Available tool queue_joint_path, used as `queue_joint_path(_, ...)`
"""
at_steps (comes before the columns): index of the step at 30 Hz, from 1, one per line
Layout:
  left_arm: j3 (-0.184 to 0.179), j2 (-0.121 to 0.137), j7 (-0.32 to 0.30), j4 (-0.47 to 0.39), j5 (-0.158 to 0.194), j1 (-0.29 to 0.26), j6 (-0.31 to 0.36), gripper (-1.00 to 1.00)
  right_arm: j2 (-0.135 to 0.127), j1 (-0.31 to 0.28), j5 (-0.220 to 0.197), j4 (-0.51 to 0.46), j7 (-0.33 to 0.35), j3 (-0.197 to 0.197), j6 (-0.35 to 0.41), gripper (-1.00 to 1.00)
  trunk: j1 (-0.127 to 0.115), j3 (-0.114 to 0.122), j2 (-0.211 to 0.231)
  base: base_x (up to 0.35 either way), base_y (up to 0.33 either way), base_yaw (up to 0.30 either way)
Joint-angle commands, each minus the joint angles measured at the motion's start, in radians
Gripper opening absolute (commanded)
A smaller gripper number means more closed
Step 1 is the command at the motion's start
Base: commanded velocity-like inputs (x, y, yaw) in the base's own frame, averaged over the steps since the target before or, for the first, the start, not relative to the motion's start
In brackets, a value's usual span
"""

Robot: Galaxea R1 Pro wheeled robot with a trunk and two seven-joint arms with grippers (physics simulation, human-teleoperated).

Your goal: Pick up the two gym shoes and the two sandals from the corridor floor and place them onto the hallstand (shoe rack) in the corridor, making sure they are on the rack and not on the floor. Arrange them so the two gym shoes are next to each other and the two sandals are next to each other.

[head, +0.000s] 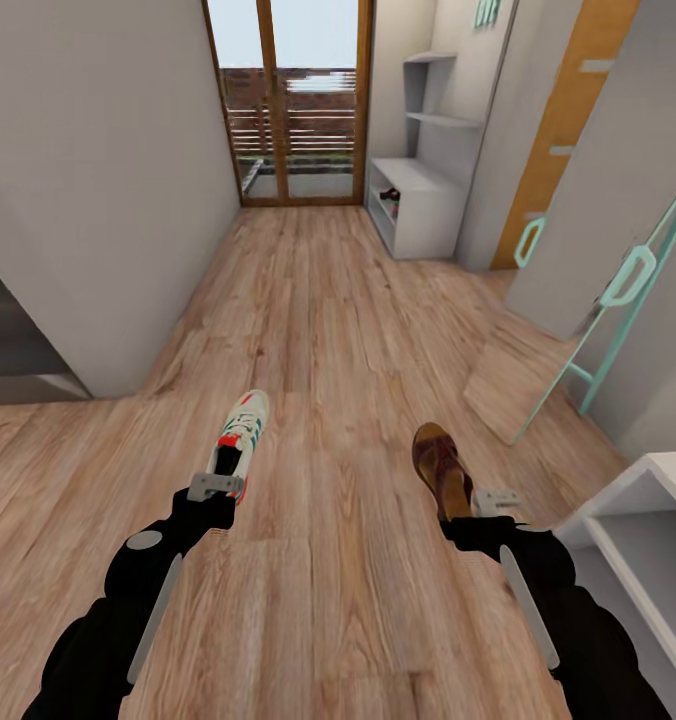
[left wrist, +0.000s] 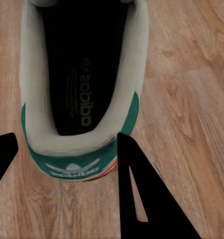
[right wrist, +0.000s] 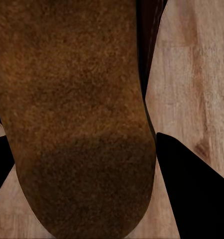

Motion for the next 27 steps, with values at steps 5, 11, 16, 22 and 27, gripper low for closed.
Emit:
queue_joint_path(5,0.0,0.0,-0.004,0.0,-0.009,-0.001,0.004,-1.0,-0.001,0.0,-0.007,-0.001,-0.003,0.0,0.005,-1.0,0.0,-0.002,0.0,0.334,0.074,0.004)
queue_joint_path(11,0.0,0.0,-0.002,0.0,-0.009,-0.001,0.004,-1.0,-0.001,0.0,-0.007,-0.002,-0.003,0.0,0.004,-1.0,0.0,-0.006,0.0,0.334,0.075,0.078)
queue_joint_path(16,0.0,0.0,-0.002,0.0,-0.009,-0.002,0.004,-1.0,-0.002,-0.001,-0.006,-0.004,-0.003,0.0,0.005,-1.0,0.0,-0.007,0.0,0.334,0.074,0.008)
queue_joint_path(22,0.0,0.0,-0.002,0.0,-0.009,-0.002,0.004,-1.0,-0.002,0.0,-0.007,-0.004,-0.003,0.0,0.004,-1.0,0.0,-0.007,0.0,0.334,0.041,0.0)
queue_joint_path(27,-0.001,0.0,-0.002,-0.001,-0.009,-0.002,0.004,-1.0,-0.003,-0.001,-0.007,-0.004,-0.003,-0.001,0.005,-1.0,0.0,-0.007,0.0,0.334,0.004,0.0)
